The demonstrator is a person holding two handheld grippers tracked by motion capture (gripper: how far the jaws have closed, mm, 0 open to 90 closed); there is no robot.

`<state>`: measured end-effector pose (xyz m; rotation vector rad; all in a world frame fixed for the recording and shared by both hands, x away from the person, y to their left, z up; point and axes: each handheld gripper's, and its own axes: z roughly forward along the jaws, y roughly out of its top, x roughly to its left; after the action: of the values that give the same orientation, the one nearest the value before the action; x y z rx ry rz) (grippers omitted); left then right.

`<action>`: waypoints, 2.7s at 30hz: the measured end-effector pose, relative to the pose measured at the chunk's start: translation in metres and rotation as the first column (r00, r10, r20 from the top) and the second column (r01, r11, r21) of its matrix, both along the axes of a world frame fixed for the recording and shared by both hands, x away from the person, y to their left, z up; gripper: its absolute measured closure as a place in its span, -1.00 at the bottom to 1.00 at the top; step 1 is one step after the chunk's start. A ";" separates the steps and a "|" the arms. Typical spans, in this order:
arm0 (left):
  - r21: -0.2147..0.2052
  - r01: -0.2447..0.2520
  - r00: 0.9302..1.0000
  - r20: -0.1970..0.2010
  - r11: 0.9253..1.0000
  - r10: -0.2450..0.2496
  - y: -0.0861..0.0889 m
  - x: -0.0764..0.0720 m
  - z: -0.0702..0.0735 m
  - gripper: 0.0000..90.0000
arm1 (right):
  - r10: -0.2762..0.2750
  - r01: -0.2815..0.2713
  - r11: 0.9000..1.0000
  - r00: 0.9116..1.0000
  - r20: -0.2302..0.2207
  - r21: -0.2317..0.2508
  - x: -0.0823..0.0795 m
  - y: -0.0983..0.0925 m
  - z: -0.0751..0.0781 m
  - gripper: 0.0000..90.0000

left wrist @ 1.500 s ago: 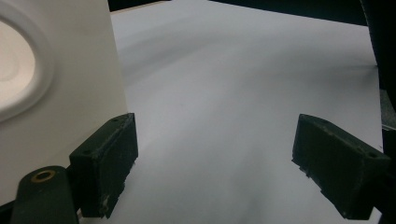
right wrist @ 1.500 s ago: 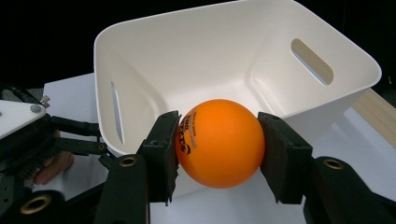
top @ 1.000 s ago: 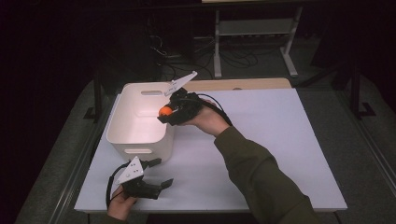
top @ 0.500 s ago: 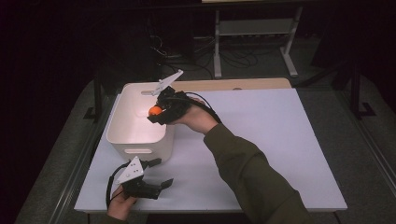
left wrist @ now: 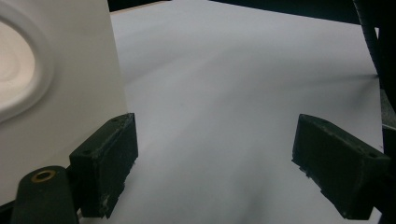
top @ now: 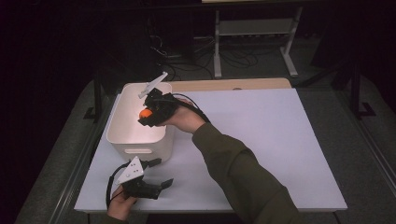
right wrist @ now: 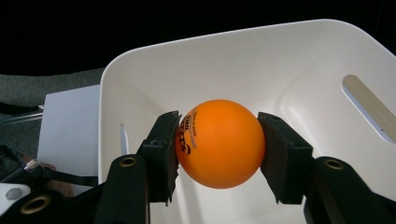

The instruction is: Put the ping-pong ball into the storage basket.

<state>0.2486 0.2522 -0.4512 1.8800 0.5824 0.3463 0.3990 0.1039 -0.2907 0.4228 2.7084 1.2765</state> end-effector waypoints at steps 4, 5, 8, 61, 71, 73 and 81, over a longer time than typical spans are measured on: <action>0.001 -0.001 1.000 0.002 1.000 0.001 0.000 0.000 0.000 -0.69 | 0.002 -0.002 1.000 1.000 -0.010 -0.020 0.001 0.006 -0.005 0.10; 0.000 -0.001 1.000 0.002 1.000 0.001 0.000 0.000 0.000 -0.69 | 0.000 -0.001 1.000 1.000 -0.015 -0.023 0.002 0.008 -0.006 0.10; 0.000 -0.001 1.000 0.003 1.000 0.001 0.000 0.000 0.000 -0.69 | -0.001 0.000 0.999 1.000 -0.020 -0.047 0.004 0.010 -0.010 0.10; -0.001 -0.003 1.000 0.000 1.000 0.003 0.000 0.000 0.000 -0.69 | -0.170 0.170 0.985 0.985 -0.015 0.011 0.012 -0.074 0.005 -0.43; 0.002 -0.003 1.000 -0.006 1.000 0.003 0.000 0.001 0.000 -0.69 | -0.223 0.224 0.974 0.974 -0.028 0.030 0.012 -0.110 -0.008 -0.50; 0.000 -0.003 1.000 -0.005 1.000 0.003 0.000 0.001 0.000 -0.69 | -0.231 0.232 0.972 0.972 -0.033 0.032 0.011 -0.115 -0.010 -0.51; 0.003 -0.002 1.000 -0.001 1.000 0.002 0.000 0.001 0.000 -0.69 | -0.258 0.260 0.965 0.965 -0.037 0.045 0.006 -0.127 -0.018 -0.59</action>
<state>0.2497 0.2525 -0.4513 1.8829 0.5850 0.3476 0.4052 -0.0235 -0.3091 0.7789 2.5427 1.2738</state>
